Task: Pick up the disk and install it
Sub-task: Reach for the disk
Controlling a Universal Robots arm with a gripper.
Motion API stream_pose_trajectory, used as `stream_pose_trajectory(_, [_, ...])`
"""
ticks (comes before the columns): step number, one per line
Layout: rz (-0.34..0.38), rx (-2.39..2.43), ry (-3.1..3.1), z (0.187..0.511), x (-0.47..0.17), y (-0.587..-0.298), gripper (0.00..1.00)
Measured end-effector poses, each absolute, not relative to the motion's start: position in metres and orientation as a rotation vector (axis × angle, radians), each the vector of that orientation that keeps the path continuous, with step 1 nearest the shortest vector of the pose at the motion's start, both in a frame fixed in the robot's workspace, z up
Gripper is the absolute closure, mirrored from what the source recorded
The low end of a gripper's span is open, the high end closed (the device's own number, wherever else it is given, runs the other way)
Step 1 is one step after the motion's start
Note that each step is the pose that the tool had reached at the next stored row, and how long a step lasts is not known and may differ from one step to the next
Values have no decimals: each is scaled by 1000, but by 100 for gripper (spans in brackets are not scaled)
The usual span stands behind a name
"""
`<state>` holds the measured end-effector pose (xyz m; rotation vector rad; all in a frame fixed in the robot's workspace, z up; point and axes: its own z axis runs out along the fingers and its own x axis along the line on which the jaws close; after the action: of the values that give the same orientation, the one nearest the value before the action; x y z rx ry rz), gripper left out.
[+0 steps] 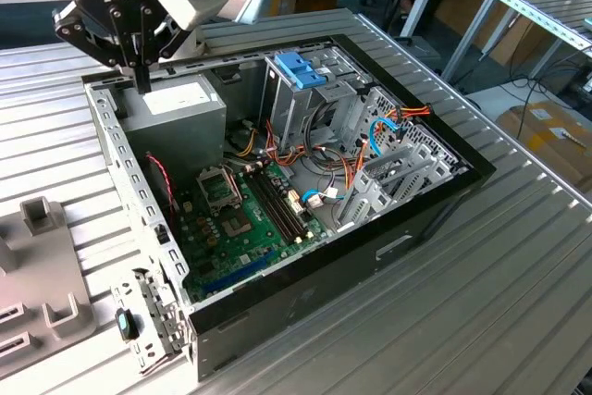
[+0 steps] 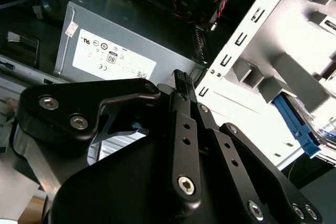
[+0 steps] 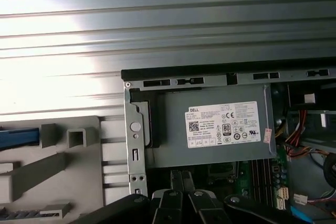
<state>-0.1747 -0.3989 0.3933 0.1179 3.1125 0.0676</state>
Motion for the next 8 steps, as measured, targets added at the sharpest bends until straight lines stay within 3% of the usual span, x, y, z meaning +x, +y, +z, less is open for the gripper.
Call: stream_pose_trajectory(8, [68, 118, 3113, 393, -186, -399, 89])
